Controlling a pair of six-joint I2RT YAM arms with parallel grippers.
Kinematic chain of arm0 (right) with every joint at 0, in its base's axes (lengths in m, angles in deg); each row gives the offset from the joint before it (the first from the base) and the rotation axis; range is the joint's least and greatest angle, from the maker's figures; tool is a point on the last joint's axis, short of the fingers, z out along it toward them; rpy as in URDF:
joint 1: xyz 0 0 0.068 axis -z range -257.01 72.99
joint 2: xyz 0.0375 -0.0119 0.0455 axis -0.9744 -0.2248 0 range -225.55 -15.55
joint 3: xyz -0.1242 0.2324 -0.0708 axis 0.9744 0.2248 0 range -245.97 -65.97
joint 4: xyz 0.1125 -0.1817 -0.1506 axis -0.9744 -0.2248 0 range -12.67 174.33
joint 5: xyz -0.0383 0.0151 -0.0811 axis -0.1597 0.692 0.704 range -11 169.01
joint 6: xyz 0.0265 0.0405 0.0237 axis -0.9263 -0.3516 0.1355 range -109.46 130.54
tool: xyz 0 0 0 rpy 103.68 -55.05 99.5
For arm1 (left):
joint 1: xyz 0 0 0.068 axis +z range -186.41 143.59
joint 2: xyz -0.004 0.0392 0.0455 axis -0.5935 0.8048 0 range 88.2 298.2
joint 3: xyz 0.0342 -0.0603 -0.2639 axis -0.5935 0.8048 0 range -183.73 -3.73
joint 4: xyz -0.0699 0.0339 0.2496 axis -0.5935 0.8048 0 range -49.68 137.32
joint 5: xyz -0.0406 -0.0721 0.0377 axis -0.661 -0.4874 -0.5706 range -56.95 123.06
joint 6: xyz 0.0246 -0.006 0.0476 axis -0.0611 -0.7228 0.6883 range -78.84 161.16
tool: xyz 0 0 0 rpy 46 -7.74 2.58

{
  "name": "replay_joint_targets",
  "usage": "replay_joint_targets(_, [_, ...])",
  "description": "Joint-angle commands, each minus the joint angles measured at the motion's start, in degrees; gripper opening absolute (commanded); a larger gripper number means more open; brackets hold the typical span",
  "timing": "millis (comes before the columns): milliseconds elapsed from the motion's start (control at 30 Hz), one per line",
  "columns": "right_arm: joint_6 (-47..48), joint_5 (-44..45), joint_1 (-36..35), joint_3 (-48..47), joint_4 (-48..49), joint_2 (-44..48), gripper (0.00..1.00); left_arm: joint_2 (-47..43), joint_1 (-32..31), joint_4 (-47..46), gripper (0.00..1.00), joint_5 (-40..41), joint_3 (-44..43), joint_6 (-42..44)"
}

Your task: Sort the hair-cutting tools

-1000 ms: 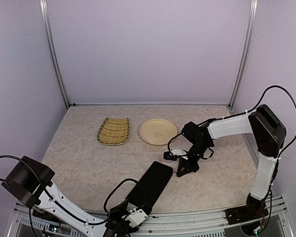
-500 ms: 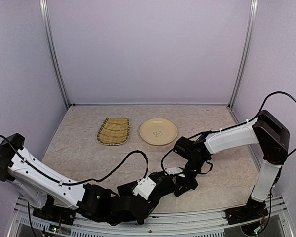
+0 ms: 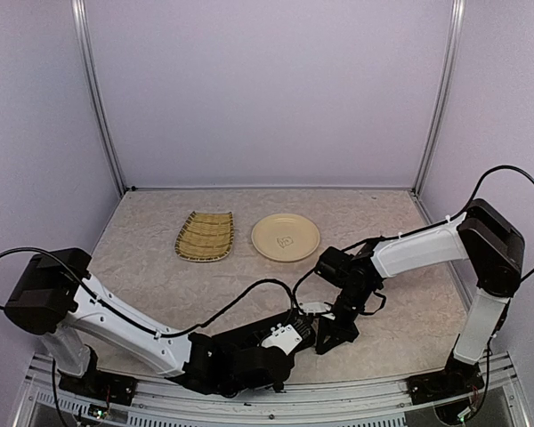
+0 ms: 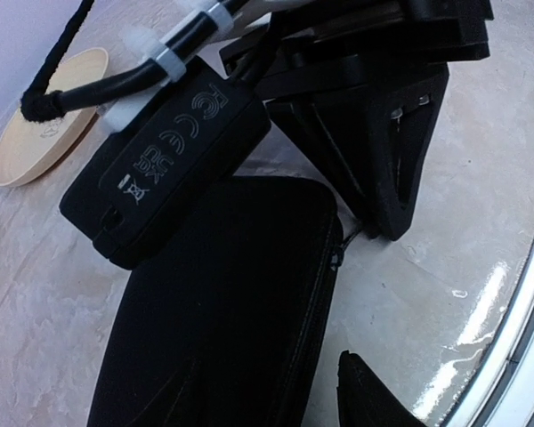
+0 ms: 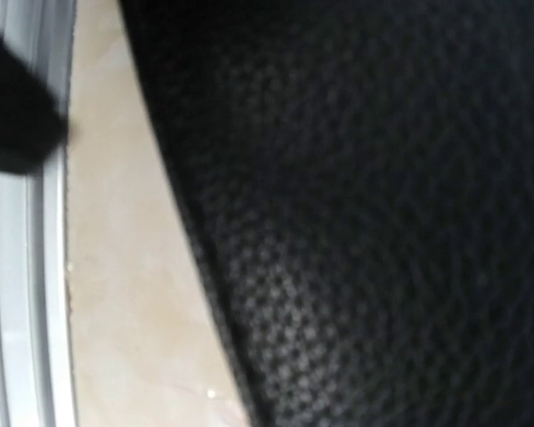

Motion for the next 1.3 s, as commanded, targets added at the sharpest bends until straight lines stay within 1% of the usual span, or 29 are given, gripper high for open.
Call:
replay_joint_targets(0, [-0.19, -2.08, 0.11, 0.46, -0.94, 1.2, 0.0, 2.93, 0.97, -2.23, 0.48, 1.22, -2.95, 5.13])
replay_joint_targets(100, [-0.03, -2.05, 0.16, 0.35, -1.3, 1.2, 0.0, 4.9, 1.01, -1.02, 0.45, 1.56, -4.84, 7.72])
replay_joint_targets(167, [0.15, -1.88, 0.16, 0.43, -1.52, 1.2, 0.0, 5.75, 1.09, -0.14, 0.41, 2.03, -5.71, 8.8])
replay_joint_targets(267, [0.4, -1.46, 0.18, 0.66, -1.68, 1.29, 0.0, 6.96, 1.18, 1.08, 0.29, 2.5, -6.83, 10.42])
replay_joint_targets(367, [0.68, -1.22, 0.36, 1.03, -1.92, 1.29, 0.0, 8.91, 1.18, 2.95, 0.2, 3.32, -8.62, 11.68])
replay_joint_targets(467, [0.78, -1.15, 0.63, 1.18, -2.18, 1.42, 0.0, 10.7, 1.18, 4.5, 0.13, 2.66, -10.42, 12.96])
replay_joint_targets(567, [0.78, -1.06, 0.68, 1.14, -2.67, 1.7, 0.0, 11.51, 1.18, 4.81, 0.08, 2.38, -11.0, 13.53])
replay_joint_targets(667, [0.77, -0.71, 0.9, 1.22, -2.89, 2.05, 0.0, 11.51, 1.16, 4.93, 0.01, 2.37, -11.18, 14.15])
replay_joint_targets(700, [0.77, -0.69, 0.97, 1.23, -3.01, 2.08, 0.0, 11.41, 1.1, 4.88, 0.01, 2.34, -11.16, 14.28])
replay_joint_targets(733, [0.7, -0.76, 1.01, 1.25, -3.03, 2.16, 0.0, 11.43, 1.1, 4.97, 0.03, 2.93, -11.19, 14.2])
replay_joint_targets(767, [0.69, -0.96, 1.07, 1.17, -3.13, 2.17, 0.0, 11.63, 1.12, 5.49, 0.11, 3.7, -11.35, 13.78])
replay_joint_targets(800, [0.6, -1.15, 1.1, 1.18, -3.22, 2.17, 0.0, 12.17, 1.15, 6.61, 0.21, 4.79, -12.04, 13.31])
replay_joint_targets(833, [0.52, -1.33, 1.05, 1.15, -3.13, 2.24, 0.0, 12.77, 1.11, 7.78, 0.27, 5.83, -12.67, 12.96])
replay_joint_targets(867, [0.43, -1.46, 1.04, 1.16, -3.06, 2.32, 0.0, 13.36, 1.1, 8.92, 0.28, 6.22, -13.54, 12.94])
replay_joint_targets(1000, [0.25, -1.74, 1.03, 1.14, -3.22, 2.52, 0.0, 14.03, 1.1, 10.22, 0.19, 6.59, -13.97, 12.3])
replay_joint_targets(1167, [0.78, -1.12, 1.39, 1.28, -3.6, 2.44, 0.0, 13.26, 0.64, 9.91, 0.01, 6.48, -13.52, 12.59])
replay_joint_targets(1267, [2.12, -0.14, 3.46, 1.31, -4.37, 1.64, 0.0, 11.92, 0.19, 9.4, 0.0, 6.46, -12.18, 12.89])
